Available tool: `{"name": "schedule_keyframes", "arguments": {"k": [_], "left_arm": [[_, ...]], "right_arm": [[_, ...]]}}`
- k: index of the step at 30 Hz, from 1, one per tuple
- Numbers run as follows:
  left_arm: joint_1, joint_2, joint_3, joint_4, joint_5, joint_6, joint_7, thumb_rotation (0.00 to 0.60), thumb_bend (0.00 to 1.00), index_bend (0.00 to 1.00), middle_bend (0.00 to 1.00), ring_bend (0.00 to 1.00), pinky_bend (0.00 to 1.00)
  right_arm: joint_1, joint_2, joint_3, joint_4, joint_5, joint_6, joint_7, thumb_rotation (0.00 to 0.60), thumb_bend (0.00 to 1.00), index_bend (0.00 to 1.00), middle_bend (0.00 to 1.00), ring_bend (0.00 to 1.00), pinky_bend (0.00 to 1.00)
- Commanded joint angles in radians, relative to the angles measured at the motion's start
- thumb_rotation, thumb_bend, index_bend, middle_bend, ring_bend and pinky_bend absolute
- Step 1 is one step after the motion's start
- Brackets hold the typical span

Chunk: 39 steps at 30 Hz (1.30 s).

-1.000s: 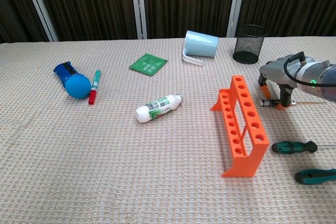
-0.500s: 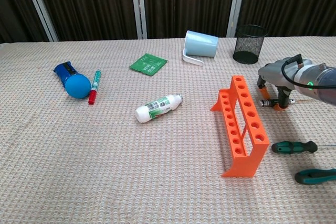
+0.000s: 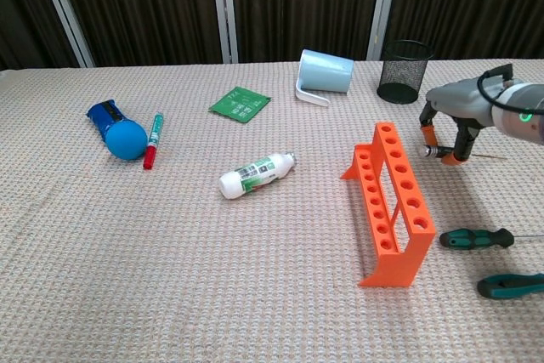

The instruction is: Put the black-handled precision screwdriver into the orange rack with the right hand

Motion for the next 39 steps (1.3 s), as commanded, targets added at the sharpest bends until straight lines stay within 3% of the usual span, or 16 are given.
{"name": "schedule_keyframes", "arguments": {"k": [1, 9, 19, 28, 39], "left_arm": [[-0.001, 0.002, 0.0, -0.006, 0.006, 0.004, 0.002, 0.6, 0.15, 0.24, 0.08, 0.03, 0.0], [-0.006, 0.013, 0.003, -0.03, 0.026, 0.009, 0.016, 0.6, 0.15, 0.24, 0.08, 0.03, 0.0], [-0.015, 0.039, 0.003, -0.081, 0.051, 0.014, 0.047, 0.6, 0.15, 0.24, 0.08, 0.03, 0.0], [-0.015, 0.048, 0.006, -0.114, 0.058, 0.016, 0.069, 0.6, 0.15, 0.24, 0.07, 0.03, 0.0], [-0.015, 0.048, 0.007, -0.12, 0.055, 0.013, 0.073, 0.6, 0.15, 0.24, 0.07, 0.03, 0.0]], "right_arm": [[-0.064, 0.145, 0.067, -0.176, -0.041, -0.027, 0.185, 0.6, 0.38, 0.59, 0.24, 0.0, 0.06], [-0.163, 0.316, 0.173, -0.336, -0.107, -0.207, 0.558, 0.6, 0.38, 0.61, 0.25, 0.0, 0.06], [-0.293, 0.381, 0.305, -0.392, -0.302, -0.413, 0.995, 0.6, 0.39, 0.61, 0.25, 0.0, 0.06], [-0.355, 0.415, 0.379, -0.421, -0.507, -0.467, 1.216, 0.6, 0.39, 0.61, 0.25, 0.0, 0.06], [-0.342, 0.458, 0.378, -0.448, -0.604, -0.454, 1.307, 0.6, 0.39, 0.62, 0.25, 0.0, 0.06]]}}
